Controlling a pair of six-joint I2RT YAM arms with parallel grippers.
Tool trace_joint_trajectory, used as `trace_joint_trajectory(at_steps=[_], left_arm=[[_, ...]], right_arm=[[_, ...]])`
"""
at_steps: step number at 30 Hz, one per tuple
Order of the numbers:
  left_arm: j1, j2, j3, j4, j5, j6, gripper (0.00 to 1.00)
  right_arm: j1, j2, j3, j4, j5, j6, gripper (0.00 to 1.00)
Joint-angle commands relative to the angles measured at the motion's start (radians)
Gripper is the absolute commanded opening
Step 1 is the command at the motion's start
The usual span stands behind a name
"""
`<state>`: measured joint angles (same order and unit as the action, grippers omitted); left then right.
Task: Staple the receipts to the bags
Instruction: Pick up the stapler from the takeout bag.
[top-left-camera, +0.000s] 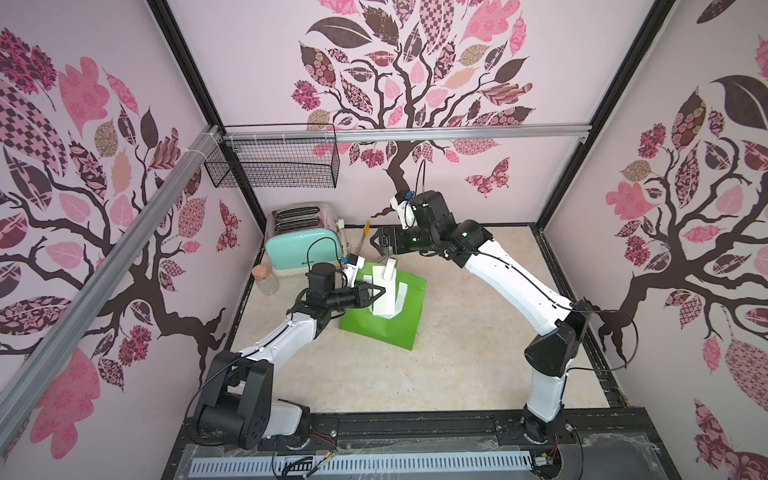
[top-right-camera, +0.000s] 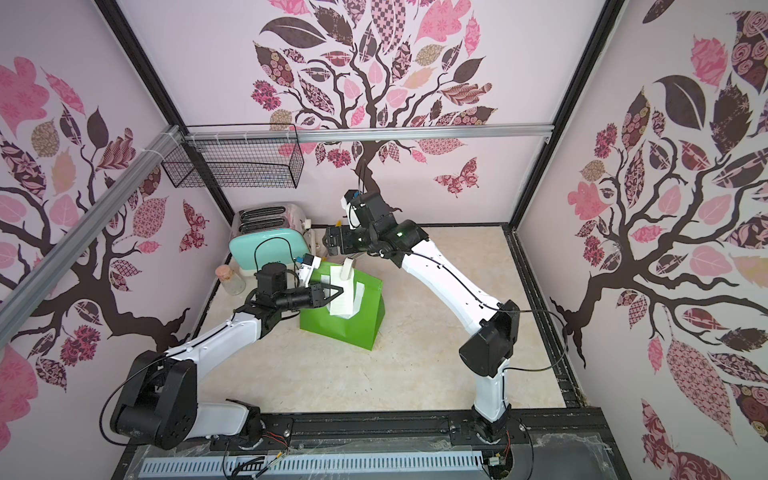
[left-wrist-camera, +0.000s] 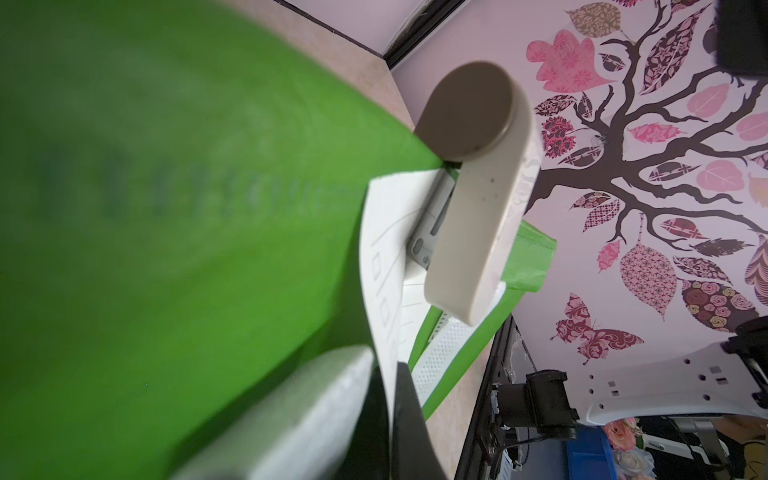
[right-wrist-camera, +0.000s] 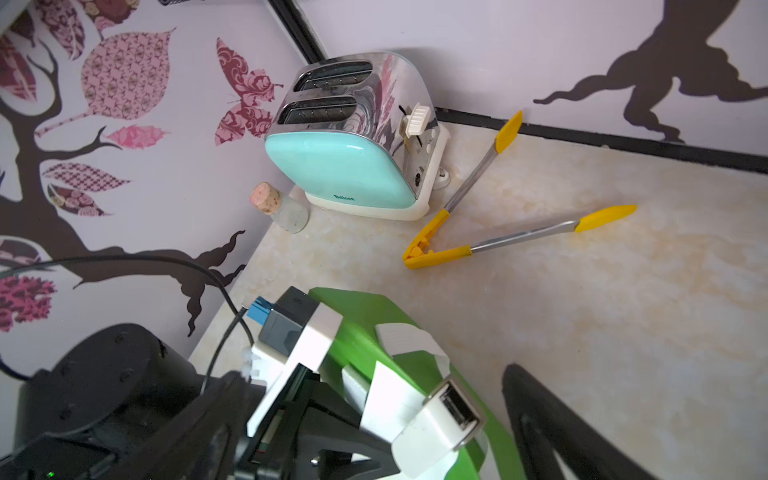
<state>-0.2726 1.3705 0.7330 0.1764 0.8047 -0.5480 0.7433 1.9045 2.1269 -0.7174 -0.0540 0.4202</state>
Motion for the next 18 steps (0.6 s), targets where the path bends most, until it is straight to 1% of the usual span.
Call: trace_joint_trajectory(at_steps=[1, 3, 5, 7, 11, 13, 16, 18], left_arm=[[0.0, -0.021, 0.037, -0.008, -0.011, 0.027, 0.0], [0.0, -0.026, 0.036, -0.008, -0.015, 0.03, 0.0], [-0.001, -0.027, 0.036, -0.04, -0.014, 0.03, 0.0], [-0.002, -0.027, 0.036, -0.04, -0.015, 0.032, 0.0], [-0.003, -0.027, 0.037, -0.04, -0.016, 0.032, 0.0], [-0.003, -0.028, 0.038, -0.043, -0.017, 0.033, 0.0], [-0.002, -0.025, 0.038, -0.043, -0.016, 0.033, 0.0], [-0.002, -0.024, 0.039, -0.043, -0.015, 0.033, 0.0]], right_arm=[[0.006, 0.096, 0.098, -0.259, 0.213, 0.161, 0.85], [0.017, 0.129, 0.142, -0.308, 0.218, 0.176, 0.79], [0.023, 0.156, 0.173, -0.354, 0.222, 0.201, 0.77], [0.025, 0.181, 0.182, -0.373, 0.206, 0.218, 0.73], [0.033, 0.201, 0.186, -0.366, 0.2, 0.229, 0.68], [0.037, 0.213, 0.201, -0.364, 0.195, 0.235, 0.63], [0.037, 0.242, 0.235, -0.378, 0.172, 0.234, 0.49], [0.037, 0.261, 0.262, -0.403, 0.161, 0.235, 0.48]])
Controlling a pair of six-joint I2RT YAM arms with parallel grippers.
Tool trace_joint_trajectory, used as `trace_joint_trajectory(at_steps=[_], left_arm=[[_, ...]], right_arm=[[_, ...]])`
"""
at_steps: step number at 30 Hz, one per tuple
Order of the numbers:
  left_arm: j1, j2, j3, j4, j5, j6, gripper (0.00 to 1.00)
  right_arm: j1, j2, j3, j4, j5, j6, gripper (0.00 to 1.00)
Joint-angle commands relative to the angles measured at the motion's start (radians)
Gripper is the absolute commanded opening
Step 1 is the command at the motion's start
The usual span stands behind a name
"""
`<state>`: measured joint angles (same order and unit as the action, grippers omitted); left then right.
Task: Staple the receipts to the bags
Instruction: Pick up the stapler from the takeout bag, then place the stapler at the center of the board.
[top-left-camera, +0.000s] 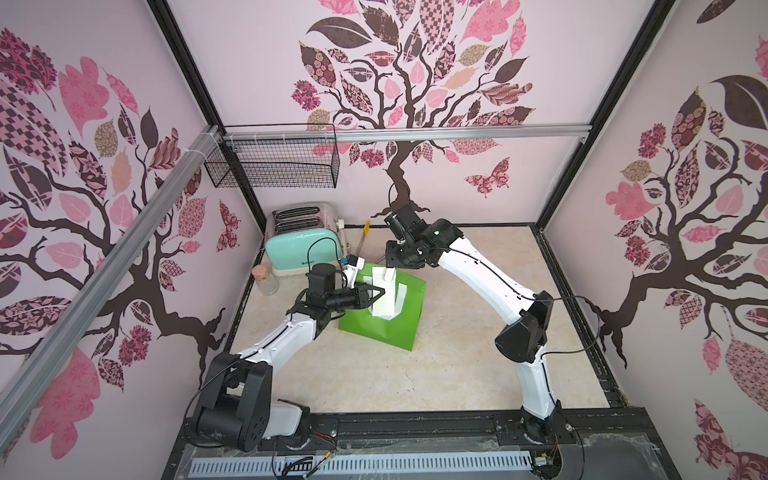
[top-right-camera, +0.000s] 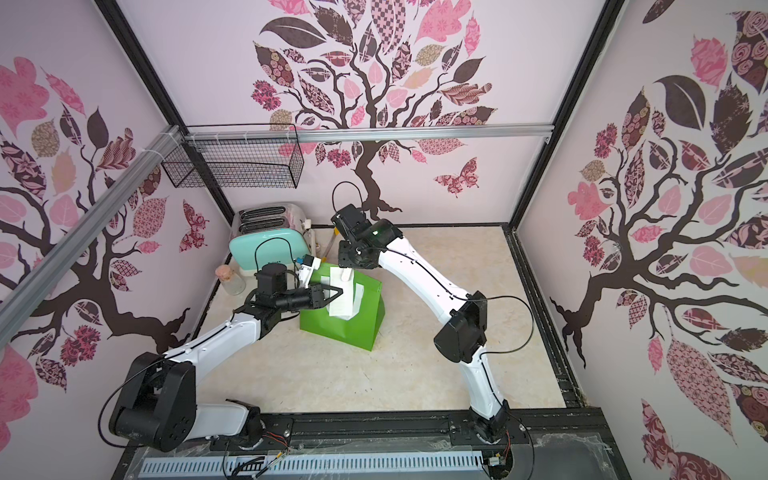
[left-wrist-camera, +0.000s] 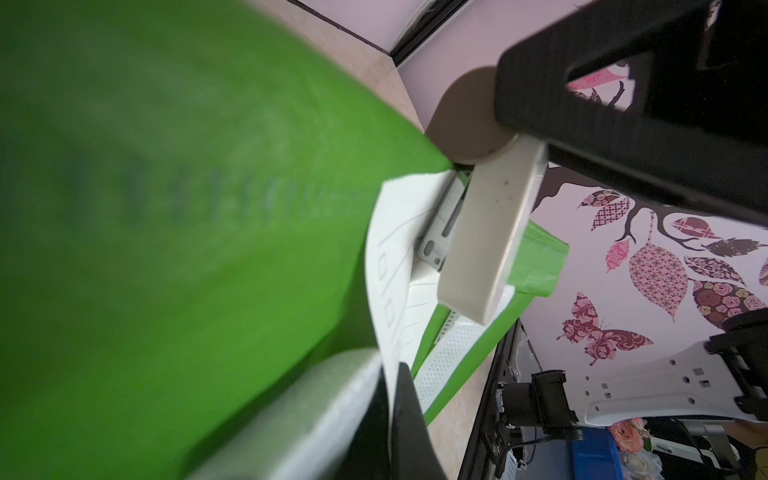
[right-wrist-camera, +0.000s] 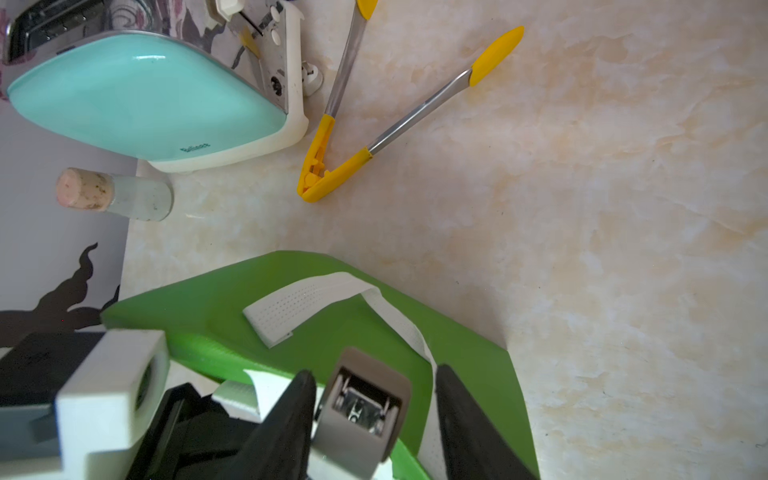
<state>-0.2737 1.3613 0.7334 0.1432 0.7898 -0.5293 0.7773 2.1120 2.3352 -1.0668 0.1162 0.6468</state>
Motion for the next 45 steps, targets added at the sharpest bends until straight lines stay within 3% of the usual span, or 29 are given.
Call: trace_joint_trajectory(at_steps=[1, 8, 14, 23, 32, 33, 36, 37, 42, 45], left_arm=[[-0.001, -0.016, 0.039, -0.01, 0.0, 0.014, 0.0], [-0.002, -0.013, 0.041, -0.007, 0.001, 0.012, 0.0], [-0.002, -0.021, 0.038, -0.008, -0.002, 0.014, 0.0], [-0.004, -0.017, 0.037, -0.011, 0.0, 0.016, 0.0], [-0.004, -0.038, 0.042, -0.036, -0.007, 0.022, 0.0], [-0.004, -0.045, 0.042, -0.046, -0.015, 0.027, 0.02], [-0.003, -0.061, 0.056, -0.079, -0.018, 0.031, 0.36], [-0.002, -0.065, 0.064, -0.093, -0.019, 0.032, 0.43], [0.004, -0.125, 0.107, -0.235, -0.072, 0.064, 0.62], [0.006, -0.205, 0.115, -0.341, -0.247, 0.079, 0.74]], right_arm=[[0.004, 0.061, 0.06, -0.064, -0.011, 0.008, 0.49], [0.007, 0.078, 0.057, -0.074, -0.042, 0.01, 0.49], [0.007, 0.073, 0.07, -0.069, -0.029, 0.024, 0.2], [0.007, 0.021, 0.169, -0.071, 0.096, 0.022, 0.22], [-0.069, -0.114, 0.107, -0.066, 0.19, -0.029, 0.22], [-0.094, -0.146, 0.069, -0.063, 0.197, -0.043, 0.22], [-0.18, -0.266, -0.122, -0.003, 0.152, -0.076, 0.22], [-0.211, -0.306, -0.198, 0.026, 0.134, -0.086, 0.22], [-0.334, -0.464, -0.575, 0.123, -0.021, -0.151, 0.24], [-0.357, -0.496, -0.766, 0.148, -0.063, -0.198, 0.25]])
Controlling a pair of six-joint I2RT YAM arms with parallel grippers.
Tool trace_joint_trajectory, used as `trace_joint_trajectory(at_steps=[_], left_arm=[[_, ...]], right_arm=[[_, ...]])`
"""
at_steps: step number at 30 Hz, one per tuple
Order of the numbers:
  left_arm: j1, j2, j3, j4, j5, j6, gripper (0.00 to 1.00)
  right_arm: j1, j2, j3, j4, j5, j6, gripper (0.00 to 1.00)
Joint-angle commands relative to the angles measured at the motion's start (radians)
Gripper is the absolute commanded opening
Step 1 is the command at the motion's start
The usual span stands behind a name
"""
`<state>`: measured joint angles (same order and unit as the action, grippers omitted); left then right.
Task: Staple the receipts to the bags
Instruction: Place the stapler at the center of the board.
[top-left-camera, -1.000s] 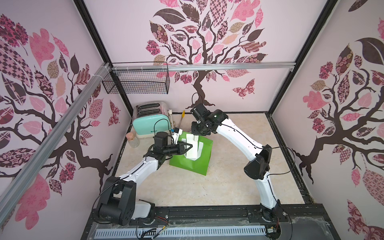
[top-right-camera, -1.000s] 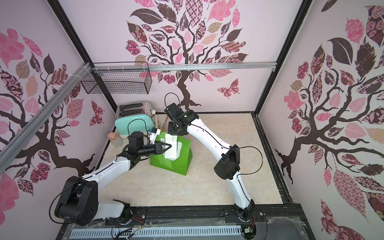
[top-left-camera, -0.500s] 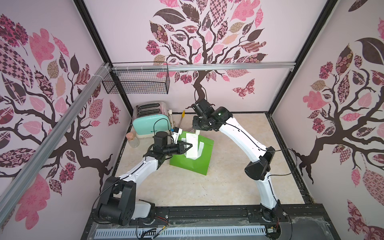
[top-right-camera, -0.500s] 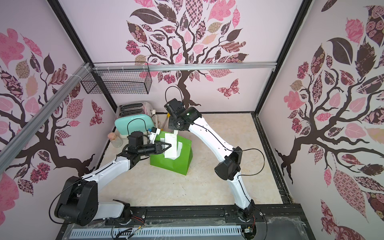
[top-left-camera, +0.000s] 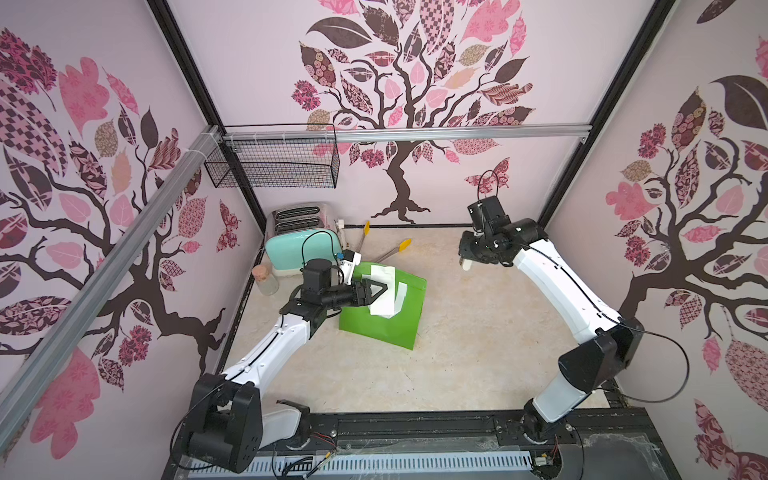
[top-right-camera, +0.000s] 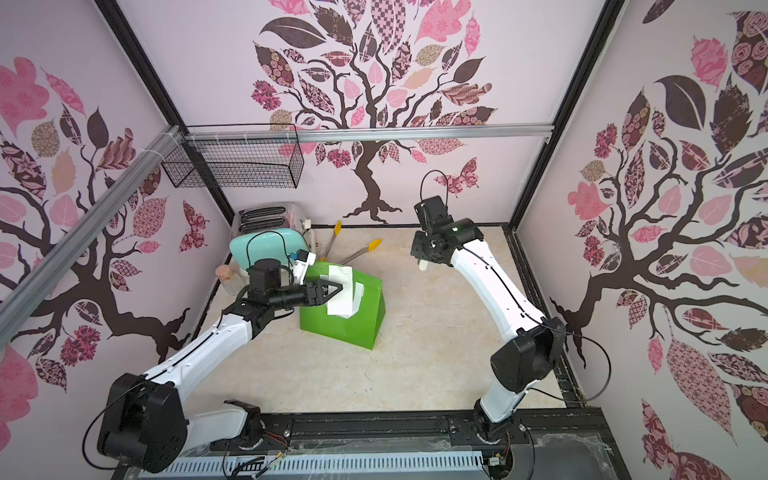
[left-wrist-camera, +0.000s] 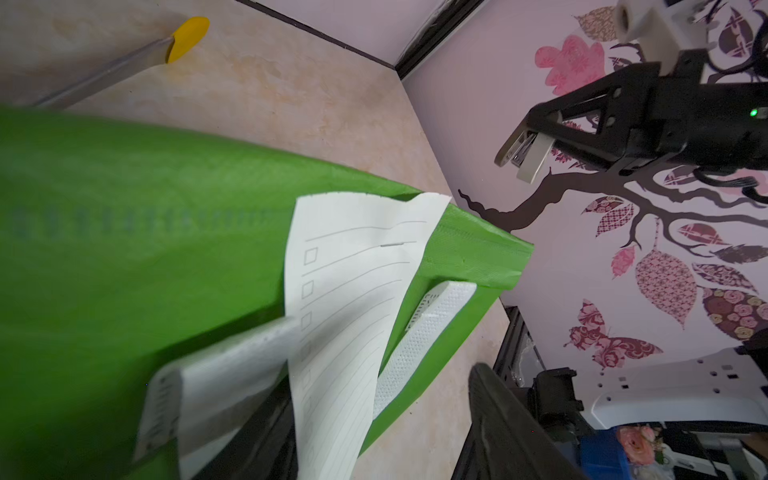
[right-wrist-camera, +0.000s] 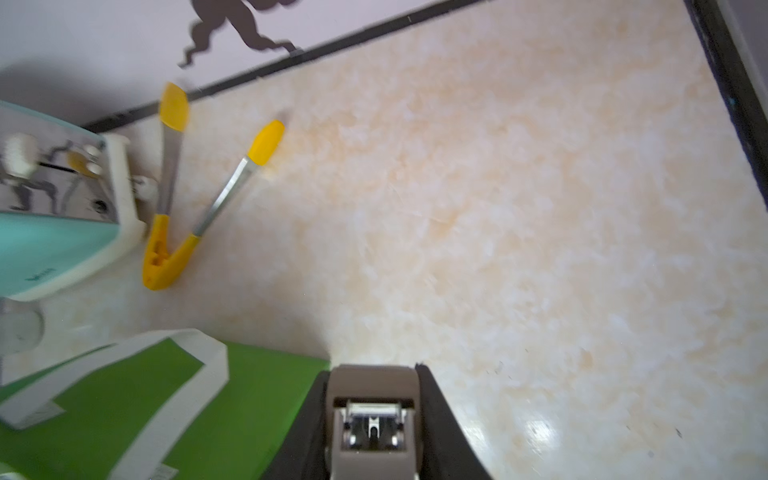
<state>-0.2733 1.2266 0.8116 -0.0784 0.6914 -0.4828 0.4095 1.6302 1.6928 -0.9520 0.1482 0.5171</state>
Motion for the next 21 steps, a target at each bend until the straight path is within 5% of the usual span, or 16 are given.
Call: trace_joint_trajectory(at_steps=[1, 6, 14, 19, 21], left_arm=[[0.006, -0.101, 0.034, -0.138, -0.22, 0.024, 0.78], [0.007, -0.248, 0.065, -0.288, -0.512, 0.034, 0.89], [0.008, -0.305, 0.132, -0.475, -0.799, 0.039, 0.9], [0.007, -0.297, 0.159, -0.518, -0.898, 0.036, 0.9], [0.008, -0.288, 0.169, -0.529, -0.934, 0.038, 0.9]], right_arm=[[0.004, -0.016, -0.179, 0.045, -0.114, -0.081, 0.26], [-0.006, 0.033, -0.385, 0.106, -0.225, -0.133, 0.23], [-0.008, 0.211, -0.409, 0.105, -0.33, -0.219, 0.3], [-0.007, 0.265, -0.406, 0.133, -0.305, -0.23, 0.44], [-0.007, 0.262, -0.398, 0.139, -0.286, -0.232, 0.58]])
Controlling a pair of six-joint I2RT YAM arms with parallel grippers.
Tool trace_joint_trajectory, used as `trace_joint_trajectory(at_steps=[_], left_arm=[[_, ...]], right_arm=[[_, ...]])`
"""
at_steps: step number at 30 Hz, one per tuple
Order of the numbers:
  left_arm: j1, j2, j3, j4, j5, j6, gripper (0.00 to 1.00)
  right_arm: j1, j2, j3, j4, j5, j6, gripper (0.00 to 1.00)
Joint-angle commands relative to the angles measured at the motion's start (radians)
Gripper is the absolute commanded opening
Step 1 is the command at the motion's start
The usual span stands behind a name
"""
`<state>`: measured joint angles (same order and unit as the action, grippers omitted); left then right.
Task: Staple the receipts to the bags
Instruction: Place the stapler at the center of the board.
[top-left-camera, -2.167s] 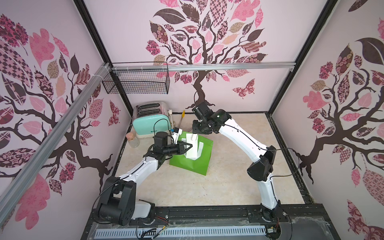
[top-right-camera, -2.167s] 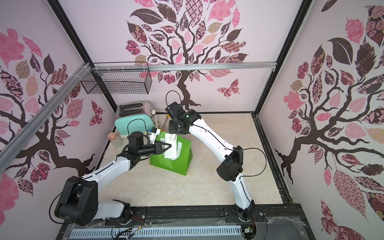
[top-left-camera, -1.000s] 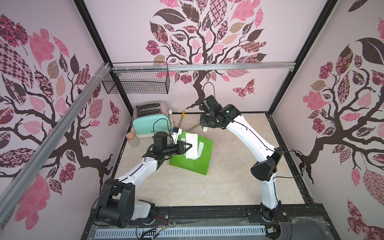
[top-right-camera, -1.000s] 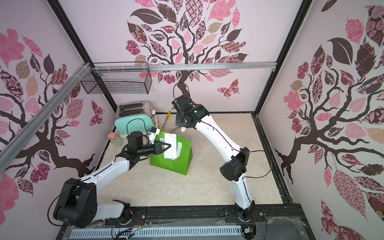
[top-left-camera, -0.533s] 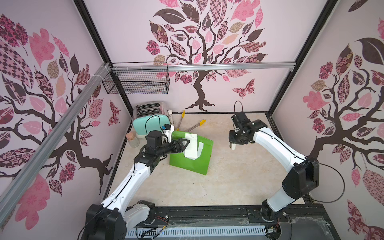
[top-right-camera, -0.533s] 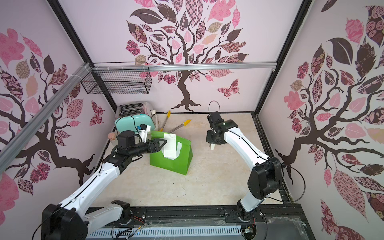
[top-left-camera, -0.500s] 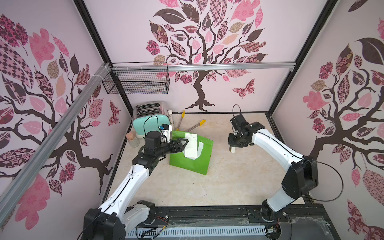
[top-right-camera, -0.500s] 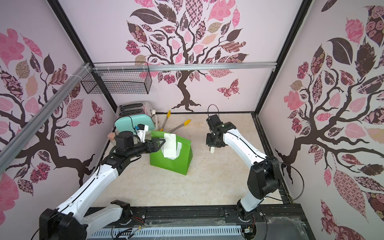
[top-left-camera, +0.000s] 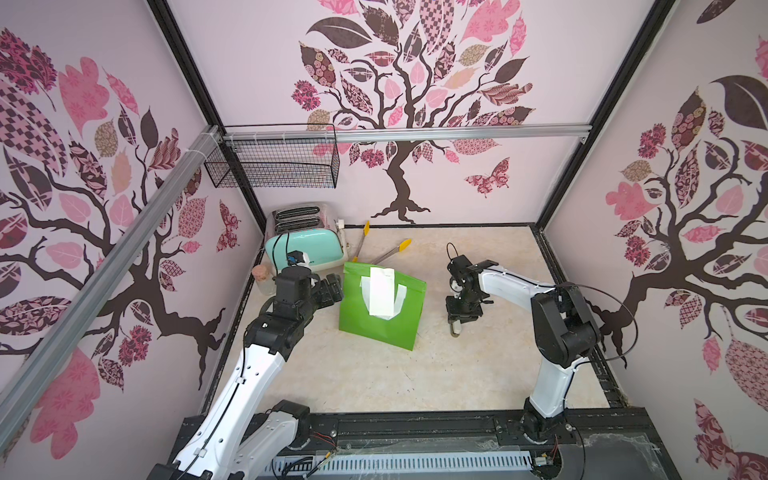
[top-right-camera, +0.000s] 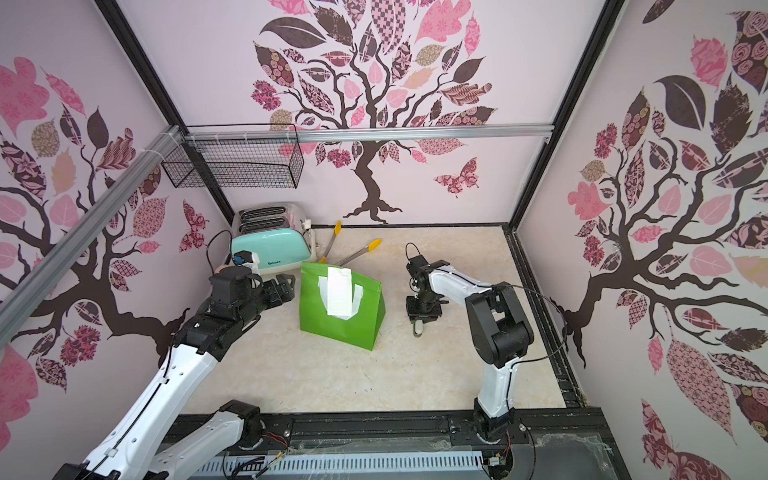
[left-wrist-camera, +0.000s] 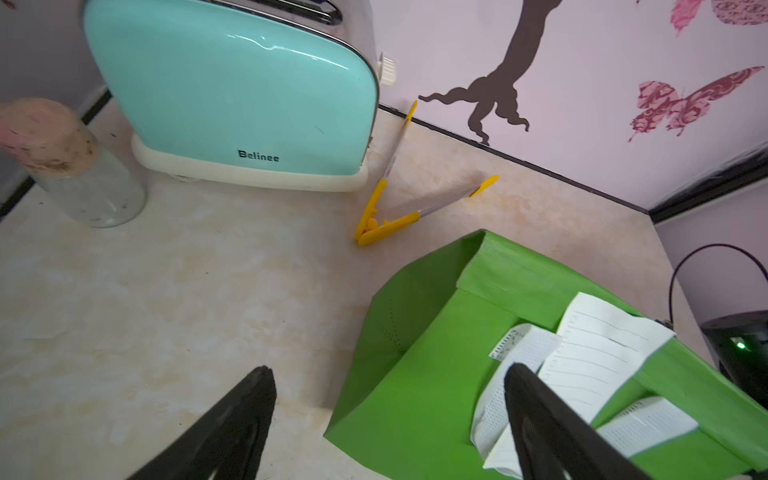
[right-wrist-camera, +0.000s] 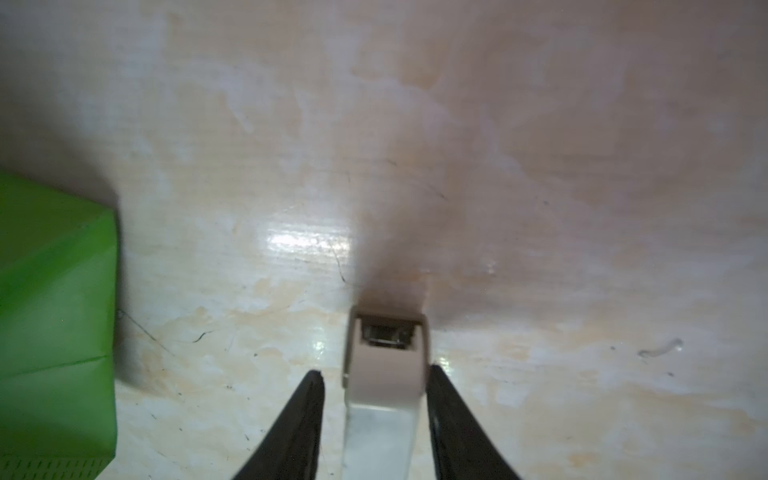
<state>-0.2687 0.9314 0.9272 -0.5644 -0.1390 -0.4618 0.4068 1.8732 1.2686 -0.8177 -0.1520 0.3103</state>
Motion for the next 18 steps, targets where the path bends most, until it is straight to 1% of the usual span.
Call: trace_joint_trajectory(at_steps=[1, 3, 4, 6, 7, 8, 9, 10, 11, 12, 13, 15, 16, 18], left_arm=[[0.002, 0.014, 0.058, -0.047, -0.126, 0.02, 0.9], [0.002, 0.033, 0.073, -0.061, -0.22, 0.02, 0.91], [0.002, 0.045, 0.079, -0.065, -0.273, 0.02, 0.91], [0.003, 0.078, 0.081, -0.053, -0.426, 0.022, 0.92], [0.003, 0.096, 0.078, -0.043, -0.499, 0.032, 0.92], [0.004, 0.119, 0.061, -0.013, -0.591, 0.052, 0.97], [0.005, 0.142, 0.027, 0.046, -0.689, 0.079, 0.98], [0.007, 0.164, -0.011, 0.121, -0.764, 0.119, 0.98], [0.013, 0.188, -0.06, 0.222, -0.824, 0.174, 0.98], [0.032, 0.213, -0.104, 0.317, -0.832, 0.232, 0.98], [0.056, 0.238, -0.128, 0.366, -0.818, 0.255, 0.98], [0.123, 0.299, -0.158, 0.416, -0.776, 0.23, 0.98], [0.151, 0.324, -0.173, 0.433, -0.755, 0.205, 0.98], [0.197, 0.378, -0.232, 0.541, -0.707, 0.207, 0.98]], right_arm=[[-0.004, 0.006, 0.028, 0.011, 0.022, -0.03, 0.61], [-0.004, -0.049, 0.026, 0.042, 0.049, -0.043, 0.7], [-0.005, -0.079, 0.026, 0.057, 0.081, -0.047, 0.77], [-0.004, -0.174, 0.007, 0.124, 0.184, -0.065, 0.97], [-0.004, -0.22, -0.013, 0.174, 0.239, -0.075, 1.0], [-0.005, -0.276, -0.041, 0.238, 0.31, -0.094, 1.0], [-0.005, -0.332, -0.082, 0.32, 0.382, -0.122, 1.0], [-0.005, -0.381, -0.132, 0.411, 0.439, -0.152, 1.0], [-0.006, -0.44, -0.208, 0.543, 0.502, -0.2, 1.0], [-0.006, -0.495, -0.301, 0.694, 0.562, -0.255, 1.0], [-0.007, -0.538, -0.379, 0.828, 0.608, -0.302, 1.0], [-0.014, -0.595, -0.557, 1.136, 0.679, -0.414, 1.0], [-0.019, -0.603, -0.628, 1.267, 0.694, -0.47, 1.0], [-0.041, -0.585, -0.774, 1.549, 0.7, -0.537, 1.0]])
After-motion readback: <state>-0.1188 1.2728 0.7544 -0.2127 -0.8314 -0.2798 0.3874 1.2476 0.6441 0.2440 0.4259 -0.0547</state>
